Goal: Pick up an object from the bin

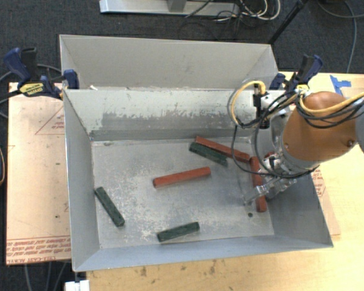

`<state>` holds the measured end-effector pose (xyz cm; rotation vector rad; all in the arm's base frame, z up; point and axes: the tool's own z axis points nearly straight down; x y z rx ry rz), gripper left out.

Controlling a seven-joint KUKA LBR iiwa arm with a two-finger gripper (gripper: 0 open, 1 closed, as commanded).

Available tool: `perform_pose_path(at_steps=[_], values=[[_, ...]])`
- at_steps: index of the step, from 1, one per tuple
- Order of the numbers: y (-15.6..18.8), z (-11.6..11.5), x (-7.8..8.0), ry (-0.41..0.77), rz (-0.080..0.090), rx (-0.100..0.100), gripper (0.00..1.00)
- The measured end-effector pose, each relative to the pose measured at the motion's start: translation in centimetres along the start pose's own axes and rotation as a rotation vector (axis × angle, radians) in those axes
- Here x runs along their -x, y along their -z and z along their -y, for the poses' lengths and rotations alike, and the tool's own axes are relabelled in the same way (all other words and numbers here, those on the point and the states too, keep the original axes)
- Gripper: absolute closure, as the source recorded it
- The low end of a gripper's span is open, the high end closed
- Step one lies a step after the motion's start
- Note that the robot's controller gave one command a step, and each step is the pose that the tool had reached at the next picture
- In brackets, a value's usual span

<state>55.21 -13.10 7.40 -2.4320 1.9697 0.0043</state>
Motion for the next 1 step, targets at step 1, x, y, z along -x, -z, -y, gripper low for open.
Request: perform_pose_path(at_steps=[1], values=[[0.18,0.27,0.52,-0.001,-0.001,0.004,0.0]])
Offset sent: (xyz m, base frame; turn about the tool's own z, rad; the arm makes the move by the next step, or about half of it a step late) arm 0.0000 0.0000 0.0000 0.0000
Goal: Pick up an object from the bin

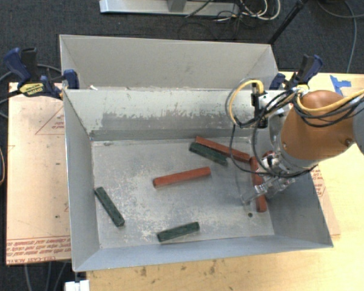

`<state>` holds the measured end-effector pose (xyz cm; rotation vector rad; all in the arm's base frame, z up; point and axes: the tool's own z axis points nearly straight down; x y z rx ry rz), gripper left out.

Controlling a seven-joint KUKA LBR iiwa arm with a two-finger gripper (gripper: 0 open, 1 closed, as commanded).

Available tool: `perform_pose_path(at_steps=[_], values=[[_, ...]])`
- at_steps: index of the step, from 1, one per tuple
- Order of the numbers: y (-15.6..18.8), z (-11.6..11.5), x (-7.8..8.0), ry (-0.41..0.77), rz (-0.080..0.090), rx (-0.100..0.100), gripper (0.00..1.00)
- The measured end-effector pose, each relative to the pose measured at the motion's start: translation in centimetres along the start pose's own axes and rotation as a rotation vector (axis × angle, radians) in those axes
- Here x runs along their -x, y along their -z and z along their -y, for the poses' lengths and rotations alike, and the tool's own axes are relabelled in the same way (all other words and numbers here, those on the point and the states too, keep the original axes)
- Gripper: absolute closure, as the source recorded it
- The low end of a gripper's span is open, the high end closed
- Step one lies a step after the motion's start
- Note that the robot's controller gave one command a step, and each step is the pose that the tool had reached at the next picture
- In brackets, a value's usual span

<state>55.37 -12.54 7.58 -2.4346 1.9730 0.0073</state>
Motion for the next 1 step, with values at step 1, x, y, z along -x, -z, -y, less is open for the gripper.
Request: perform_pose_path(at_steps=[1], values=[[-0.03,0.14,0.21,-0.001,0.004,-0.006,1.0]])
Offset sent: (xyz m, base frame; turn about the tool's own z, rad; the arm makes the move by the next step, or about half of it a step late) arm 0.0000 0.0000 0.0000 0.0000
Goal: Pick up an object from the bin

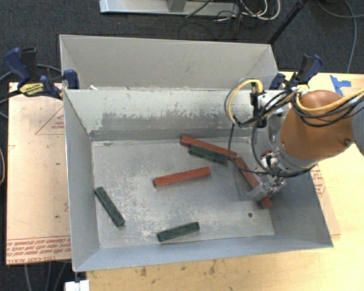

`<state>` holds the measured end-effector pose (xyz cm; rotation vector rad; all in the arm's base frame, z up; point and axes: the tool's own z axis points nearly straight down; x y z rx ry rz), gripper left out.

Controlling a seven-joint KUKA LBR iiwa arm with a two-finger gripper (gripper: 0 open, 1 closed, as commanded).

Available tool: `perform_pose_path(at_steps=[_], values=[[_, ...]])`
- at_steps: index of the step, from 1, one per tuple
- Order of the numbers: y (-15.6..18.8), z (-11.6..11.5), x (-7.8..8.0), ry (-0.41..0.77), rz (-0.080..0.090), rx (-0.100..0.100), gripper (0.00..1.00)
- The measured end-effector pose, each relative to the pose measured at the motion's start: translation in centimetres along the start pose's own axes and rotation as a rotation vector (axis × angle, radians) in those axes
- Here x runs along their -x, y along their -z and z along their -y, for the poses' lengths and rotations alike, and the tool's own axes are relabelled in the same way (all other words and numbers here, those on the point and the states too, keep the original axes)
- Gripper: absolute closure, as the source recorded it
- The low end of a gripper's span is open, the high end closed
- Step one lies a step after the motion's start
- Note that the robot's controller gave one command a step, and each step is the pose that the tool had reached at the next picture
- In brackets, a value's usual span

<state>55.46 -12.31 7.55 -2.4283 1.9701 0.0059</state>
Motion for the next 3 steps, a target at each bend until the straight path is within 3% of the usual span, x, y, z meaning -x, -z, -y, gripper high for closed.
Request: perform_pose_path(at_steps=[1,3], values=[[3.2,0.2,0.2,-0.002,-0.01,0.005,1.0],[6.4,0.4,0.5,-0.01,-0.01,0.006,1.0]])
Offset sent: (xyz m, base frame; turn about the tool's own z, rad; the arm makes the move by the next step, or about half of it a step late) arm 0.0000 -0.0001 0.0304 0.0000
